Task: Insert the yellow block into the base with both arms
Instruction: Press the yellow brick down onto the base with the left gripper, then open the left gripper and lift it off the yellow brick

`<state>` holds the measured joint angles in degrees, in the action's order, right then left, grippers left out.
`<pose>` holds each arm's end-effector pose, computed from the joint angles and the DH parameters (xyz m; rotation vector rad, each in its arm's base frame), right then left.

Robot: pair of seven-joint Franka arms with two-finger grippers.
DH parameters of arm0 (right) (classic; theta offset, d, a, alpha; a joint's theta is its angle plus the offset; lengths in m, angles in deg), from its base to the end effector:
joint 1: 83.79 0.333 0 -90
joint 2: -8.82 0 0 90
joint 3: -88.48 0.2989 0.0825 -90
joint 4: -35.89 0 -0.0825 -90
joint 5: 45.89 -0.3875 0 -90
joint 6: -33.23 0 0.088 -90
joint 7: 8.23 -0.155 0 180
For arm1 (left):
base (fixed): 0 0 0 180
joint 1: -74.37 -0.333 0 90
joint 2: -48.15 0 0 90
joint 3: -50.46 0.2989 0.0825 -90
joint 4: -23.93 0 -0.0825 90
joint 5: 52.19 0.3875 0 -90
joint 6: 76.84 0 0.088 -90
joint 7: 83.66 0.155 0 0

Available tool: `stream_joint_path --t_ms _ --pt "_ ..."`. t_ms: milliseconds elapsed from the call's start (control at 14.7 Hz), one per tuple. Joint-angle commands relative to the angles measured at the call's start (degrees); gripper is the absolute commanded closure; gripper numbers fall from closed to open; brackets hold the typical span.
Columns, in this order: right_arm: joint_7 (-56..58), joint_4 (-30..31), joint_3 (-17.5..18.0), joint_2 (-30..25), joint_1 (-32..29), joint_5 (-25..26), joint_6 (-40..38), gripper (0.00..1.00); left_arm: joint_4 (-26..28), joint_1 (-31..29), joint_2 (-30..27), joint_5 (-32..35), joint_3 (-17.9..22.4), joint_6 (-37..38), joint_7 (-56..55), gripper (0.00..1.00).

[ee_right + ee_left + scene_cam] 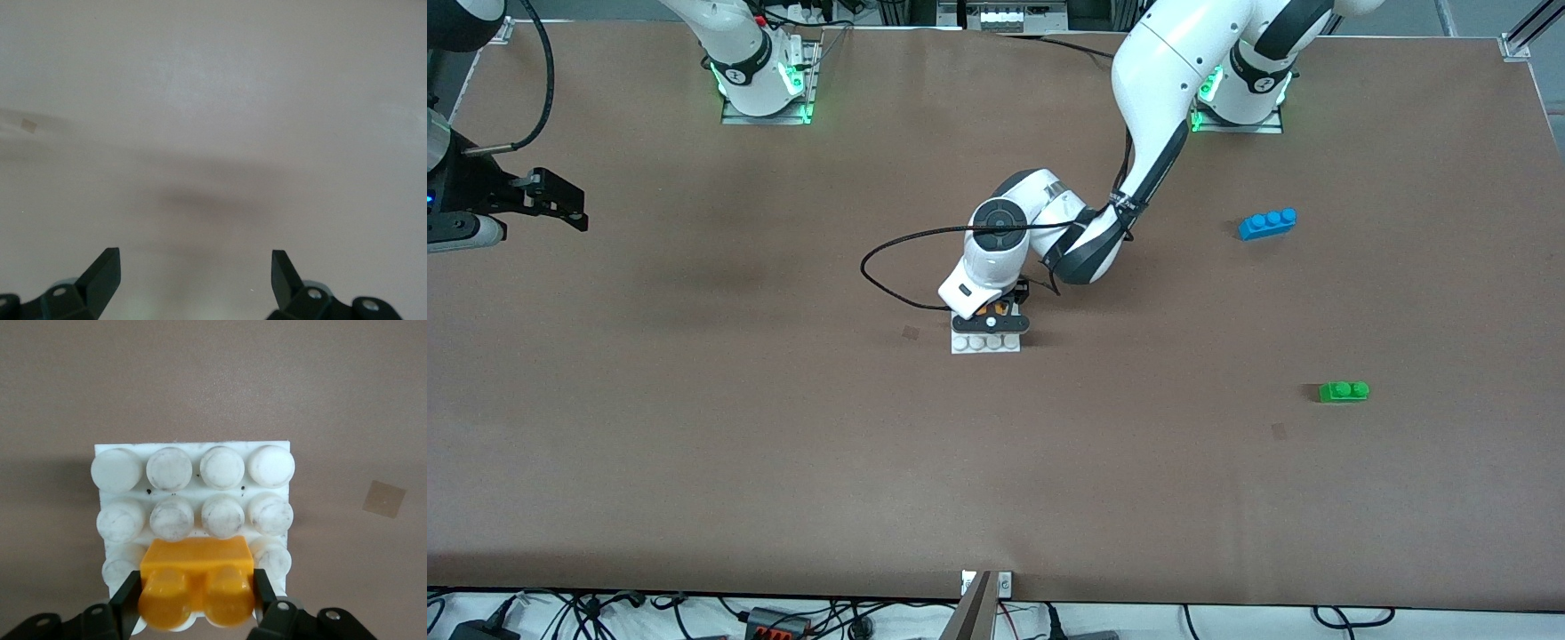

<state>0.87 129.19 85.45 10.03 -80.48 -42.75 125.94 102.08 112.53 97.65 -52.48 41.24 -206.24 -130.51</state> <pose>0.5647 -0.0053 0.5244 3.0771 0.2578 -0.0550 0.5088 -0.5267 0.1469 3.0245 0.0787 -0.0973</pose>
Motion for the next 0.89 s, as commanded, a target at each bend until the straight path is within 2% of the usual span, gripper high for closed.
stream_joint_path --t_ms 0,137,341,614,819 --pt "-0.23 -0.05 -0.39 -0.24 0.38 0.46 -0.33 0.00 -1.60 -0.18 -1.24 -1.38 0.44 3.00 1.50 0.00" --pt "-0.40 0.13 -0.39 -0.24 0.29 -0.06 -0.51 0.00 -1.60 -1.58 -3.52 -1.47 0.35 6.68 1.59 0.00" --pt "-0.75 0.48 -0.57 -0.32 0.20 -2.25 -0.51 0.00 -0.29 -4.05 -7.83 -3.66 0.35 7.67 5.08 0.00" --pt "0.47 0.05 -0.83 0.02 -1.46 -4.11 -0.42 0.00 7.78 -7.82 -15.64 -5.25 0.35 7.67 8.00 0.00" --pt "0.65 -4.60 -1.71 2.21 -2.61 -4.11 -0.51 0.00 15.60 -11.17 -22.32 -5.25 0.44 8.11 10.97 0.00"
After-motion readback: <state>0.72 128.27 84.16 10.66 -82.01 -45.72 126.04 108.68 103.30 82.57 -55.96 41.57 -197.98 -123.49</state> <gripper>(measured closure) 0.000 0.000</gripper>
